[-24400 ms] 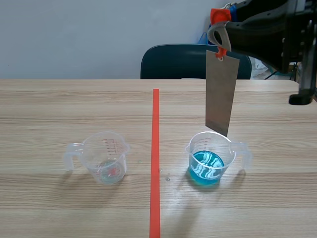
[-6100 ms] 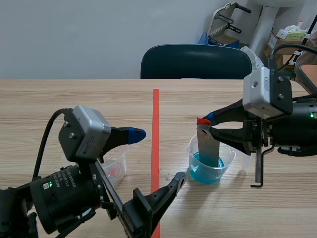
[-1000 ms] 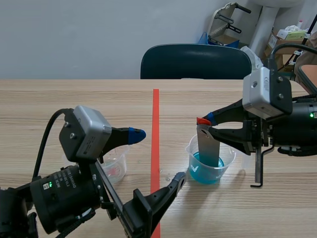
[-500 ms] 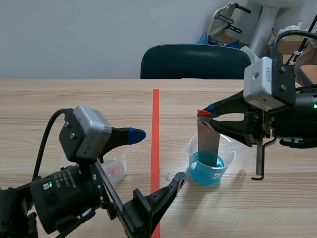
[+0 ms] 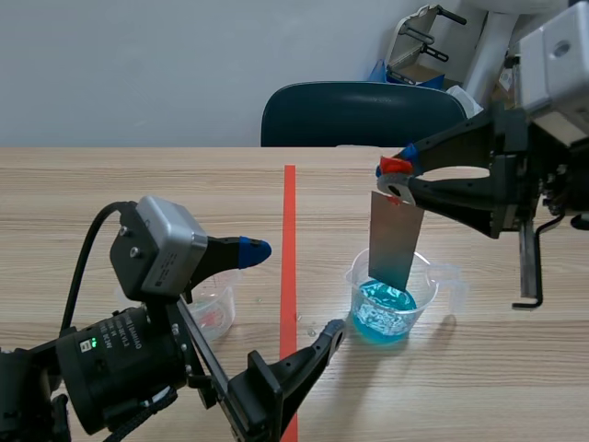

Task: Do the redox reaction experiment

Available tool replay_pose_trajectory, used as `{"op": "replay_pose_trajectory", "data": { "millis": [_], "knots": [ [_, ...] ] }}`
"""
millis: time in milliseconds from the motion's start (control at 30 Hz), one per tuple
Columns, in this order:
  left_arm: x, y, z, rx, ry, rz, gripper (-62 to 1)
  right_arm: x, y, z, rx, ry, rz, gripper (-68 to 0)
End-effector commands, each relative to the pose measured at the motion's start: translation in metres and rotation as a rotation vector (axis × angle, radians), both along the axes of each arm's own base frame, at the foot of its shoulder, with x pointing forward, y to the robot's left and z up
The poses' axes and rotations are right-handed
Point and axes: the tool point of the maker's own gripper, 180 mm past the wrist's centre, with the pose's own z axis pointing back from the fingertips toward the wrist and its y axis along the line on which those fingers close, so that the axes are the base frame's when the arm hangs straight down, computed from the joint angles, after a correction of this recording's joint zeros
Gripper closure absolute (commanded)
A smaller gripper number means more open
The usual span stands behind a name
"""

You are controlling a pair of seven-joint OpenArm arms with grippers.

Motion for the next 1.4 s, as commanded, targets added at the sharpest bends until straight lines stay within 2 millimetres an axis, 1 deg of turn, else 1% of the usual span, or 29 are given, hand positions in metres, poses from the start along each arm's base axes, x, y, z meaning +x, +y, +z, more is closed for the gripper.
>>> {"op": "replay_pose_trajectory", "data": {
  "millis": [0,200,467,867,1133,1367],
  "knots": [
    [0.0,-0.001,0.009,-0.034,-0.012,0.004,-62.3,-0.002,-0.001,0.016,0.014,-0.025,0.024,-0.6],
    [0.0,-0.001,0.009,-0.034,-0.012,0.004,-62.3,-0.014,-0.001,0.032,0.002,-0.033,0.072,-0.6],
    [0.0,-0.001,0.009,-0.034,-0.012,0.004,-62.3,-0.024,0.0,0.042,-0.019,-0.04,0.114,-0.6],
    [0.0,-0.001,0.009,-0.034,-0.012,0.004,-62.3,-0.016,-0.005,0.065,0.009,-0.105,0.101,-0.6],
    [0.0,-0.001,0.009,-0.034,-0.012,0.004,-62.3,-0.023,-0.002,0.07,0.004,-0.114,0.128,-0.6],
    [0.0,-0.001,0.009,-0.034,-0.012,0.004,-62.3,-0.024,-0.002,0.071,0.006,-0.112,0.13,-0.6]
  ]
}}
